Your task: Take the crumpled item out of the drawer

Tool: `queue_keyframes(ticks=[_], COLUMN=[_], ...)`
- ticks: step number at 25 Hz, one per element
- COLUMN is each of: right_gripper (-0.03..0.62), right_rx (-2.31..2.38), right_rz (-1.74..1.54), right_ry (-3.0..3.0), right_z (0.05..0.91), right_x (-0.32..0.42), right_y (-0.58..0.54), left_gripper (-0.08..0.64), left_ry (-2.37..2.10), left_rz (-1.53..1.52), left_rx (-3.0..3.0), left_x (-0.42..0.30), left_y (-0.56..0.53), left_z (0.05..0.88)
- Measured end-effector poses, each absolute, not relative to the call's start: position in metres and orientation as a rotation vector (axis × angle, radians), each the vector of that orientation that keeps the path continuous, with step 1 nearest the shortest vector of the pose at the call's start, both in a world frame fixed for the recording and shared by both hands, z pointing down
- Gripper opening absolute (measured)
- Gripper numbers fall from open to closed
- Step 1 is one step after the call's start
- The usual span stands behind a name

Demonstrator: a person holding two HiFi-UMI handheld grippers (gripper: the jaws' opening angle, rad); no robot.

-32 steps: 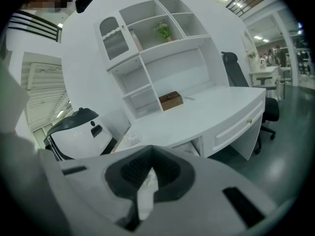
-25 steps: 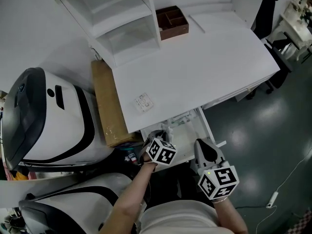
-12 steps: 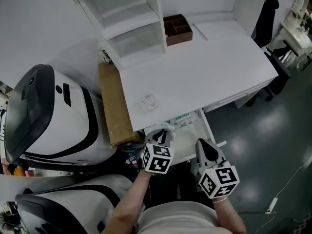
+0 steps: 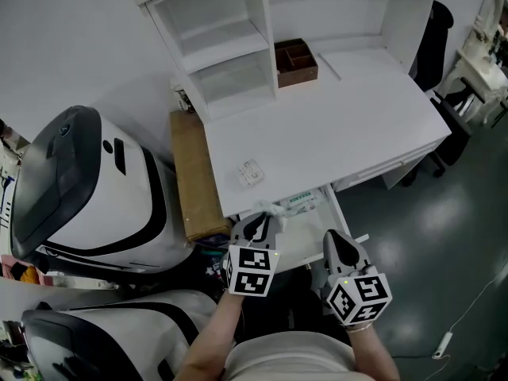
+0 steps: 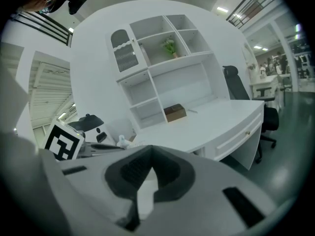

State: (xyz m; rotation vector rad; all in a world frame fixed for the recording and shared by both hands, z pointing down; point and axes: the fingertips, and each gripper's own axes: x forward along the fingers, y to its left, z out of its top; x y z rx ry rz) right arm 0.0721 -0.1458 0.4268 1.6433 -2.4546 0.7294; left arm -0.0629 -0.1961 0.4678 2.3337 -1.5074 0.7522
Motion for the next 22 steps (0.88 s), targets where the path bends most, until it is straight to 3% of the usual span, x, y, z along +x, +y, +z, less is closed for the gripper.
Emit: queue_keyframes(ticks=[22], right_gripper=[0.002], right_rx=[1.633], right_rz=[0.624], right_ry=[-2.476], right_z=[0.41], right_x=[0.063], right_y=[-0.142], left_gripper=[0.02], left_ry=[-1.606], left_rz=[0.414], left_rx=[2.333], left_x=[-0.096], left_y=[-0.17], left_z=[0.406])
